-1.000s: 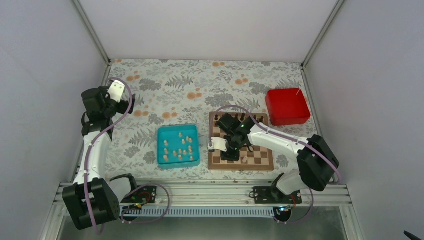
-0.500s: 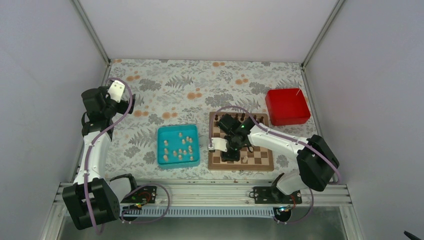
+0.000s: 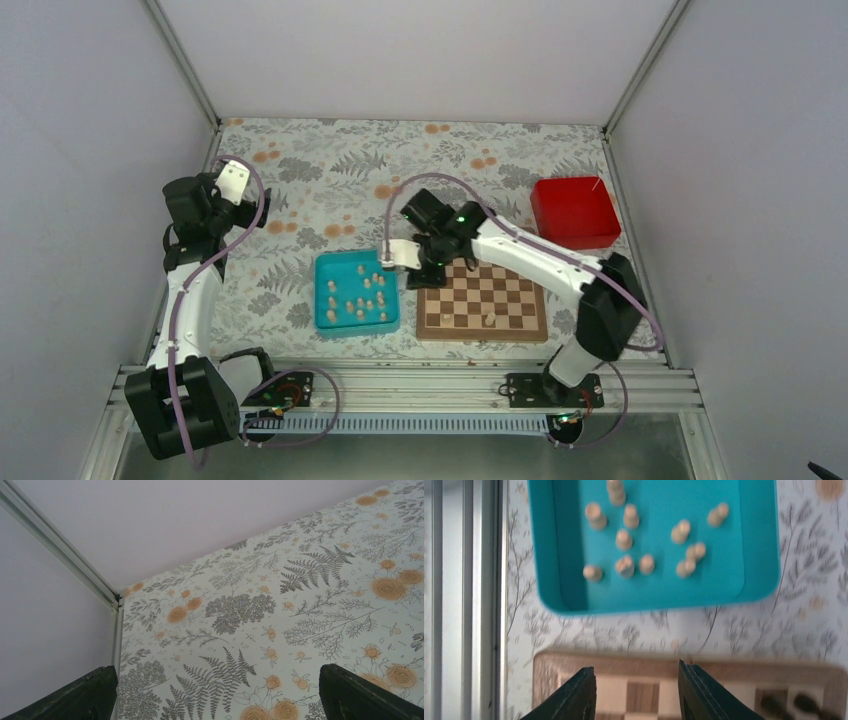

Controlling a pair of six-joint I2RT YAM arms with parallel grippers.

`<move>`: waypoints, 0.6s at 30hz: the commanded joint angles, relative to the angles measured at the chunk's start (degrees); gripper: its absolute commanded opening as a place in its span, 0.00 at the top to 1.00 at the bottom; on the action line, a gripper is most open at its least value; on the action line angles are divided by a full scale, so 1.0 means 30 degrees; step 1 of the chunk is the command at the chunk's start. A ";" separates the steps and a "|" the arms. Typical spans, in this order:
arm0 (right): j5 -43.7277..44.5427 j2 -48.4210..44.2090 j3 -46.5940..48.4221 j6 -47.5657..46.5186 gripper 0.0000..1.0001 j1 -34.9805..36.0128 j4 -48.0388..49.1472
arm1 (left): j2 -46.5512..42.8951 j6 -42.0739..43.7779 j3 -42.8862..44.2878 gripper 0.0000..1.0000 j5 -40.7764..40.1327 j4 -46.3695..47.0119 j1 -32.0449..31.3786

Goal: Set up the chess pieces on the board
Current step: Pick up the chess piece from the storage box.

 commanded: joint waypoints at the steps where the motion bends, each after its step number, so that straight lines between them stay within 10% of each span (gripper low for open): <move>1: 0.0194 0.2908 0.2722 -0.0786 0.56 0.1346 0.0144 | -0.0049 -0.0158 0.0098 0.00 0.0494 0.0113 0.0105; 18: -0.0758 1.0390 1.0731 -0.1915 0.58 0.5074 0.0266 | -0.0271 -0.0216 0.0036 0.00 0.0657 -0.0073 0.0105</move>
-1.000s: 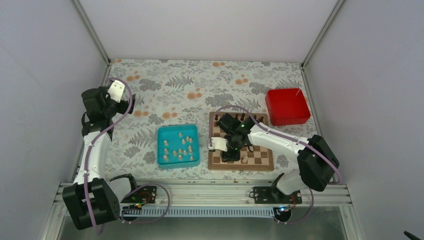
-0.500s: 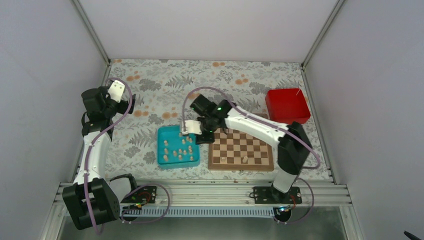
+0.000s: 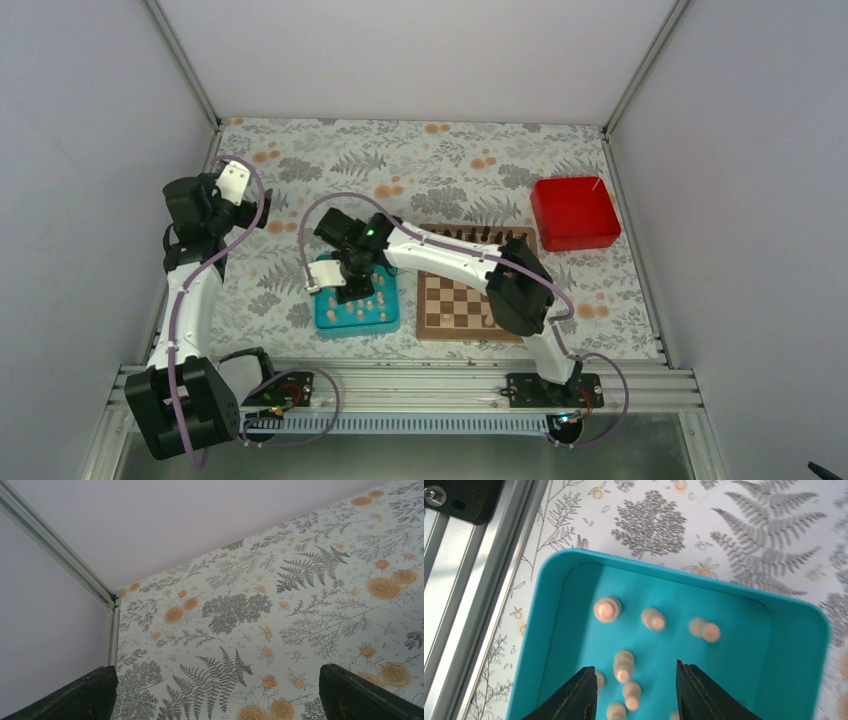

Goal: Set up the chess pieces on the board
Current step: Pick up the chess piece from the storage box.

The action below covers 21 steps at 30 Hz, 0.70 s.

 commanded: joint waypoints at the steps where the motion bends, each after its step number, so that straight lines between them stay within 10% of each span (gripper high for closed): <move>1: -0.0785 0.1095 0.1057 -0.0523 0.58 0.0743 -0.0348 | -0.0256 -0.0209 0.0003 0.00 0.0419 0.0094 0.0105; 21: -0.0944 0.3052 0.1851 -0.0596 0.63 0.1756 -0.0064 | -0.0454 -0.0303 -0.0294 0.00 0.0299 0.0271 0.0105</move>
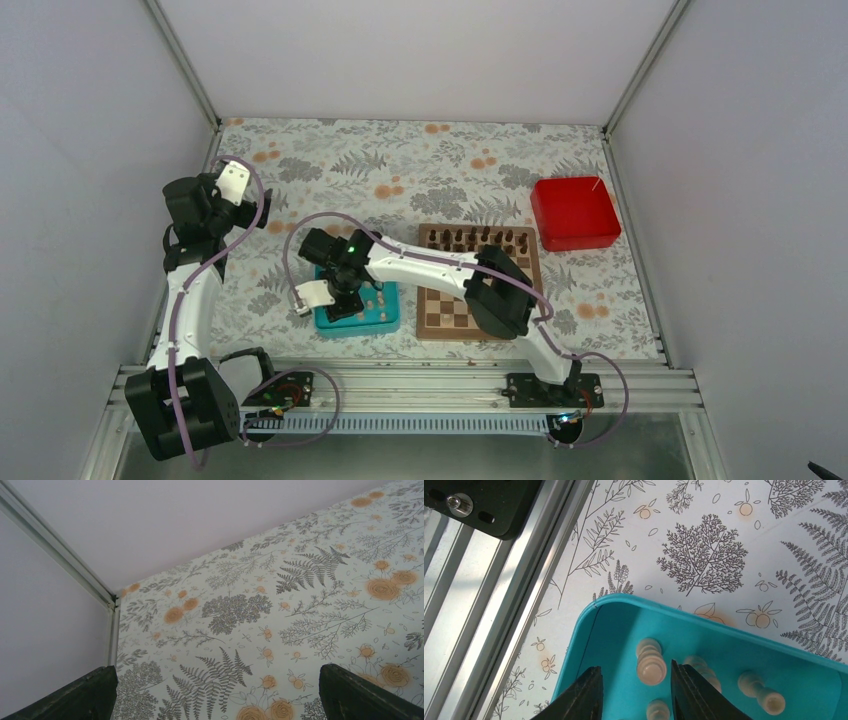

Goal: Set up the chess pieces on the board
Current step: Pick up the chess piece from the storage box.

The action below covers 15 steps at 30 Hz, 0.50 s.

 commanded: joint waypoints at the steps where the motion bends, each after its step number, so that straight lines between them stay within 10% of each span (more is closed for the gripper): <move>1: -0.0237 0.0780 0.0530 -0.0182 0.63 0.0285 0.0251 | -0.0424 -0.0232 -0.0302 0.00 0.0312 0.0279 0.0105; 15: -0.0044 0.1557 0.0759 -0.0116 0.77 0.0320 0.0369 | -0.0410 -0.0261 -0.0412 0.00 0.0298 0.0433 0.0105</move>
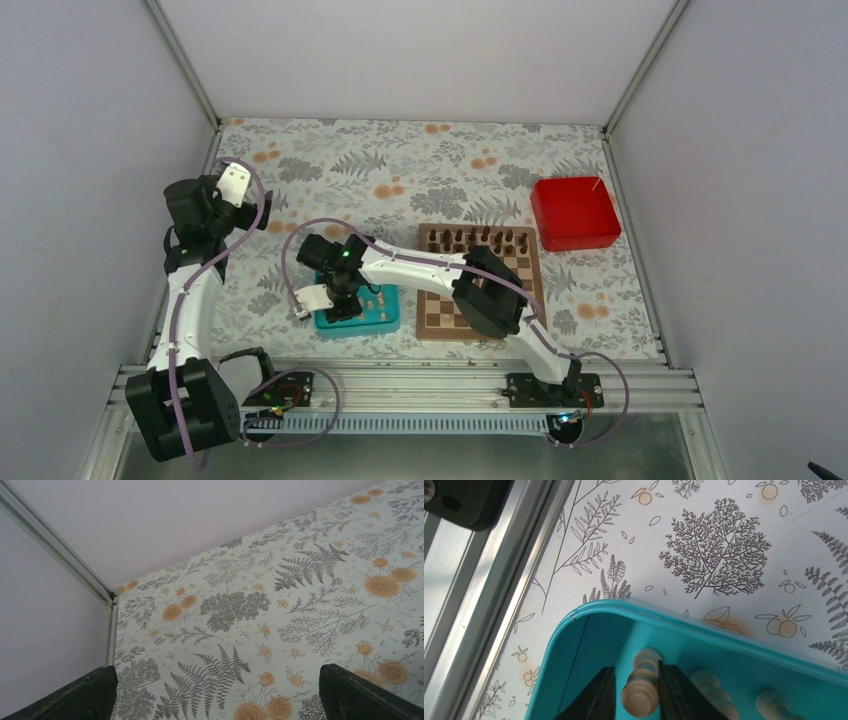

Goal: Set up the chess pieces on the board
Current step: Pick up the chess piece from the storage box, then place the chess piece on the chessboard.

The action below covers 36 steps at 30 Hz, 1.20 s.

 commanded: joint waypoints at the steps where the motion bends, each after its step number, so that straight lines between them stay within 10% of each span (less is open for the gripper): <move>1: -0.0114 0.0346 0.0544 -0.0053 0.81 0.0197 0.0135 | -0.0290 -0.0253 -0.0183 0.00 0.0298 0.0428 0.0105; 18: 0.0690 -0.4658 -0.0960 0.0624 0.96 -0.0881 -0.1308 | -0.0430 -0.0297 -0.0087 0.00 0.0152 0.0397 0.0131; 36: 0.1048 -1.6128 -1.3421 0.2198 0.96 -0.6900 -0.0460 | -0.0229 -0.0398 0.0043 0.00 -0.0091 0.0268 0.0134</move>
